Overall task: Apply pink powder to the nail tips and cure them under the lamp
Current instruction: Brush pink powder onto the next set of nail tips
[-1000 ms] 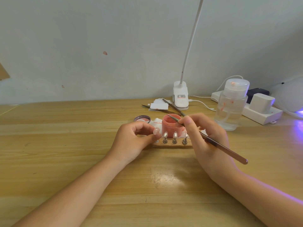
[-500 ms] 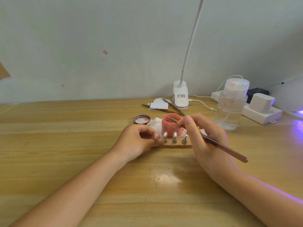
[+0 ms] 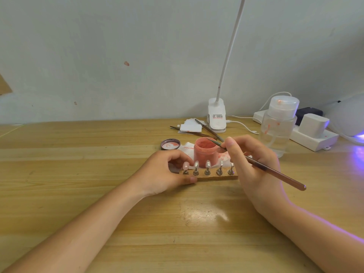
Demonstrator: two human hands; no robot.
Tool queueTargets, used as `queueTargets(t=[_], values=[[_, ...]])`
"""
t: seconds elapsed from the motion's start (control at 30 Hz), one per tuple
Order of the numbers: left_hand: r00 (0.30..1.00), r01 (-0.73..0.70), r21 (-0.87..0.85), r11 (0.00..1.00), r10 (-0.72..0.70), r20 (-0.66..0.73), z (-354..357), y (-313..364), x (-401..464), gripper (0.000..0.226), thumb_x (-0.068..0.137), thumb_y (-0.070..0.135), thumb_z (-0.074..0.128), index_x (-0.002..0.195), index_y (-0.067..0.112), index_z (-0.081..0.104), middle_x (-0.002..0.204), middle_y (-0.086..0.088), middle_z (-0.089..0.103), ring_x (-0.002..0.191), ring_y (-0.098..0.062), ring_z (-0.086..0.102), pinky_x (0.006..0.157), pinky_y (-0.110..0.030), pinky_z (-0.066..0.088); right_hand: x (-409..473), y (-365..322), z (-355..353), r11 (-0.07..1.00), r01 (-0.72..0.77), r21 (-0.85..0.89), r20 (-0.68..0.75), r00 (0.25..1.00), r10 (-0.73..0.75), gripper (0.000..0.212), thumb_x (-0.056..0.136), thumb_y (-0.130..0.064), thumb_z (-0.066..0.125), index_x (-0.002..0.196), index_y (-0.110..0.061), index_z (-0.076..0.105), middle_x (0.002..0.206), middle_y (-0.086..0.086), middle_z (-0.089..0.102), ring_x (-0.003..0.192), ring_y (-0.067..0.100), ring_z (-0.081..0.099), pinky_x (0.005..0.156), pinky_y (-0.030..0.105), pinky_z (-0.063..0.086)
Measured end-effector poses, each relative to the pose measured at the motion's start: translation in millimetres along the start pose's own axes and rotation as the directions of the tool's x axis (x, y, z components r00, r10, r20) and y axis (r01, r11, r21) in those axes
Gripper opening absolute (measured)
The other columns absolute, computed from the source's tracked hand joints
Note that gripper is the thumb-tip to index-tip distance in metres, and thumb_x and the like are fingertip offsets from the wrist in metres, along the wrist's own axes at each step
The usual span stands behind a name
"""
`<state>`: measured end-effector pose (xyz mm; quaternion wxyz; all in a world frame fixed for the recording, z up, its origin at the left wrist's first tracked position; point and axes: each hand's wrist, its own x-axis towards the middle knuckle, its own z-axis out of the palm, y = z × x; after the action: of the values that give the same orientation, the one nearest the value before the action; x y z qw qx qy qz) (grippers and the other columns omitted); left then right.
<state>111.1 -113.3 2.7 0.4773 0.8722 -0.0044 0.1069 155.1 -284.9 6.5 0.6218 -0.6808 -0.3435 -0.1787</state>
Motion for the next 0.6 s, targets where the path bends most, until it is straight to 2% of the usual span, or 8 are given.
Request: queueTargets(t=[0.1, 0.2, 0.33, 0.6], values=[[0.999, -0.001, 0.004, 1.0, 0.001, 0.032, -3, 2, 0, 0.026, 0.066, 0.005, 0.078, 0.074, 0.025, 0.063, 0.061, 0.017, 0.05, 0.051, 0.009, 0.045, 0.056, -0.002, 0.033, 1, 4, -2, 1.0, -0.009, -0.016, -0.001, 1.0, 0.009, 0.019, 0.088, -0.028, 0.055, 0.071, -0.023, 0.063, 0.064, -0.022, 0.061, 0.061, -0.002, 0.053, 0.058, 0.006, 0.036], [0.999, -0.011, -0.025, 1.0, 0.012, 0.046, -2, 4, 0, 0.024, 0.069, 0.007, 0.077, 0.07, 0.025, 0.061, 0.058, 0.017, 0.047, 0.049, 0.008, 0.044, 0.054, -0.002, 0.032, 1, 6, -2, 0.999, -0.037, -0.006, -0.012, 0.999, 0.037, 0.02, 0.085, -0.028, 0.053, 0.07, -0.021, 0.063, 0.07, -0.013, 0.065, 0.062, -0.002, 0.054, 0.059, 0.006, 0.037], [1.0, -0.015, -0.018, 1.0, 0.015, -0.016, 4, 4, 0, 0.018, 0.07, 0.013, 0.077, 0.071, 0.023, 0.062, 0.05, 0.02, 0.046, 0.048, 0.007, 0.043, 0.052, -0.003, 0.032, 1, 7, -2, 0.999, -0.045, -0.008, -0.02, 0.999, 0.044, 0.022, 0.086, -0.027, 0.053, 0.07, -0.017, 0.064, 0.074, -0.009, 0.066, 0.063, -0.001, 0.055, 0.059, 0.007, 0.038], [0.993, -0.071, 0.018, 0.997, 0.072, -0.089, 12, 4, 0, 0.025, 0.073, 0.005, 0.073, 0.064, 0.024, 0.059, 0.054, 0.012, 0.041, 0.047, 0.004, 0.044, 0.054, -0.002, 0.032, 1, 7, -2, 0.998, -0.059, -0.006, -0.036, 0.998, 0.059, 0.022, 0.086, -0.027, 0.051, 0.068, -0.023, 0.062, 0.074, -0.011, 0.066, 0.062, -0.002, 0.056, 0.058, 0.007, 0.038]])
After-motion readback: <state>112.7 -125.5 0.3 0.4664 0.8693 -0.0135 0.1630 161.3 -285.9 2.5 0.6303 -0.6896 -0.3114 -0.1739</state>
